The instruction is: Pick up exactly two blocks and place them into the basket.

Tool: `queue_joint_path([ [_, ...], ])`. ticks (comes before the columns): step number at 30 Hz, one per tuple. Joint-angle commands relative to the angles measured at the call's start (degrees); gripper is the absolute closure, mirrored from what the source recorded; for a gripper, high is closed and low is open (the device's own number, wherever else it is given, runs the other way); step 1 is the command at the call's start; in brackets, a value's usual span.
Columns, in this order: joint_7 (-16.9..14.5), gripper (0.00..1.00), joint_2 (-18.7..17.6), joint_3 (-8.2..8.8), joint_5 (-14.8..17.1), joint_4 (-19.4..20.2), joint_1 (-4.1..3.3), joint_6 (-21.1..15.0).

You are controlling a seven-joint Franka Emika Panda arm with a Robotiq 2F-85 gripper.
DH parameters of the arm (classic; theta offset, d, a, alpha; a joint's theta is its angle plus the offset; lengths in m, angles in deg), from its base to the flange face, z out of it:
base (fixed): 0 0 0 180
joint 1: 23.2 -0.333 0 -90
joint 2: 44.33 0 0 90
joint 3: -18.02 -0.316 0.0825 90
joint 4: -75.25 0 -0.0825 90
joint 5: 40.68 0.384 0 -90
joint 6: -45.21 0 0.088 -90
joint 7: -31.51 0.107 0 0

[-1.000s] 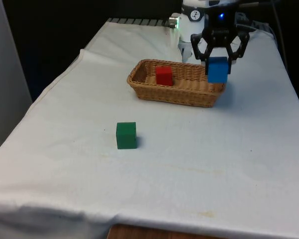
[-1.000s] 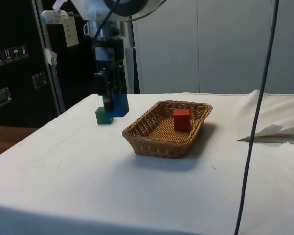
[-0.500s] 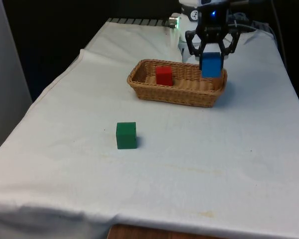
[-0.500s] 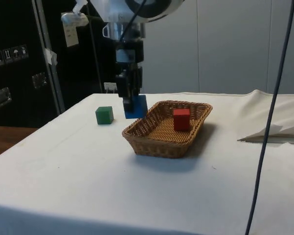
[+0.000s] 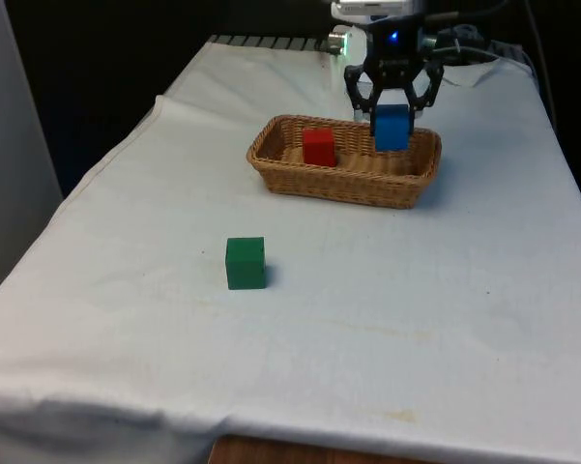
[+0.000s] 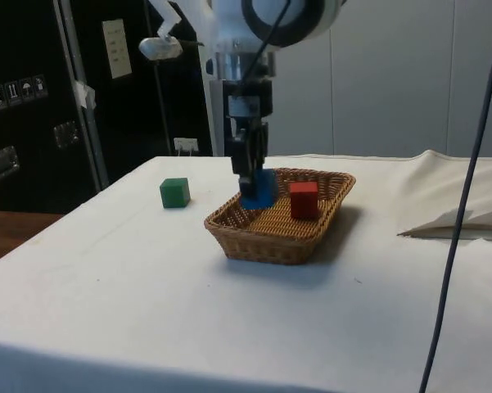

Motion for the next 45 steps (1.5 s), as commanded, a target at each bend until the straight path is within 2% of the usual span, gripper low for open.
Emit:
queue_joint_path([
  [1,-0.69,0.99,0.06,0.40,-0.06,1.03,0.29,-1.20],
  [7,-3.50,0.99,-1.83,2.29,1.09,2.69,0.40,-3.90],
  [8,-2.64,0.99,-1.49,2.58,0.06,2.58,0.23,-3.09],
  [9,-3.84,0.99,-2.29,2.46,1.26,2.75,0.40,-4.24],
  [14,-3.78,0.99,-5.39,2.12,2.18,2.69,0.29,-6.99],
  [16,-3.21,0.99,-6.07,2.46,1.26,2.46,0.17,-7.05],
  [17,-3.72,0.99,-6.13,1.95,2.41,2.64,0.34,-7.68],
  [21,-3.61,0.99,-6.47,2.06,2.06,2.52,0.34,-7.85],
  [23,-3.55,0.89,-6.36,2.12,1.95,2.52,0.34,-7.79],
  [25,-3.21,0.67,-6.76,2.35,1.55,2.35,0.23,-7.96],
  [26,-3.55,0.67,-6.30,2.18,1.89,2.52,0.29,-7.73],
  [27,-3.50,0.48,-6.30,2.23,1.83,2.52,0.29,-7.73],
  [31,-3.50,0.09,-6.30,2.23,1.78,2.52,0.29,-7.68],
  [32,-3.50,0.02,-6.30,2.29,1.78,2.52,0.29,-7.68],
  [39,-3.50,0.00,-6.30,2.29,1.72,2.52,0.29,-7.68],
  [43,-1.83,0.00,-4.53,2.81,0.34,2.64,-0.23,-6.42],
  [44,-1.55,0.00,-4.13,2.86,0.17,2.58,-0.23,-6.02],
  [45,-2.81,0.00,-4.98,2.29,1.49,2.46,0.11,-6.82],
])
